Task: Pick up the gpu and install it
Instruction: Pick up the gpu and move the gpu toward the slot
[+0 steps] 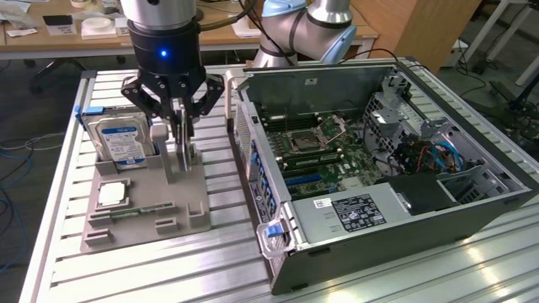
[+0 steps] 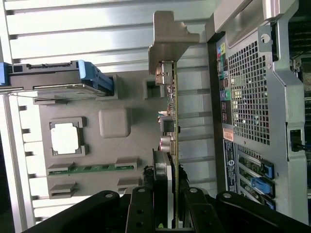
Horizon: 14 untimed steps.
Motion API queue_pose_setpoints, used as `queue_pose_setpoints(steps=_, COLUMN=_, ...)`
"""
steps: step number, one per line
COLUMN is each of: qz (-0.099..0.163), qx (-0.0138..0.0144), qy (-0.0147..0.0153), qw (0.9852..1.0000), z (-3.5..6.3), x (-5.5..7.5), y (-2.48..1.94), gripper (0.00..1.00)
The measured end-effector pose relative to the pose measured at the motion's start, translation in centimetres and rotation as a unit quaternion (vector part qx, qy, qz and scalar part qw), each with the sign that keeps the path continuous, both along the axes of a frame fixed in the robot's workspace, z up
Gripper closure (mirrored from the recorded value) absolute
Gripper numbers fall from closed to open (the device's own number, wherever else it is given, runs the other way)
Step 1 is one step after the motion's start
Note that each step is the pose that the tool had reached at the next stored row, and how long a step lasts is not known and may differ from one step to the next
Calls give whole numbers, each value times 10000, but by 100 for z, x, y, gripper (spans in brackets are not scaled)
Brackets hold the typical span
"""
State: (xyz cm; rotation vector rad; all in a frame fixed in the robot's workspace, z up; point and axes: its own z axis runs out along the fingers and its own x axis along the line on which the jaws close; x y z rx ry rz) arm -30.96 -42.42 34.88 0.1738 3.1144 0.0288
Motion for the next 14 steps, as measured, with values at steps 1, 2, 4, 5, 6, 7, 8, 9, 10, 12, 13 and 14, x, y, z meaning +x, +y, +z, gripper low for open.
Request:
queue_pose_setpoints(steps=1, qz=0, qx=0, qy=0, qw=10000, z=11, x=0, y=0, gripper=72)
queue_pose_setpoints(steps=2, qz=0, qx=0, qy=0, qw=10000, z=25, x=0, y=0, gripper=72)
queue_pose_setpoints(steps=4, qz=0, qx=1, qy=0, qw=10000, z=58, x=0, y=0, gripper=72)
queue_pose_setpoints(steps=5, qz=0, qx=0, qy=0, qw=10000, z=76, x=0, y=0, gripper=72)
queue_pose_setpoints(steps=6, qz=0, qx=0, qy=0, qw=10000, z=93, x=0, y=0, gripper=72)
queue_pose_setpoints(steps=7, qz=0, qx=0, qy=0, qw=10000, z=111, x=0, y=0, gripper=72)
queue_pose_setpoints(steps=8, qz=0, qx=0, qy=0, qw=10000, z=129, x=0, y=0, gripper=72)
queue_pose_setpoints(steps=9, qz=0, qx=1, qy=-1, qw=10000, z=144, x=0, y=0, gripper=72)
queue_pose_setpoints(steps=10, qz=0, qx=0, qy=0, qw=10000, z=158, x=0, y=0, gripper=72)
queue_pose_setpoints(steps=12, qz=0, qx=0, qy=0, qw=10000, z=183, x=0, y=0, gripper=72)
queue_pose_setpoints(steps=13, qz=0, qx=0, qy=0, qw=10000, z=194, x=0, y=0, gripper=72)
queue_pose_setpoints(steps=14, qz=0, qx=0, qy=0, qw=10000, z=207, x=0, y=0, gripper=72)
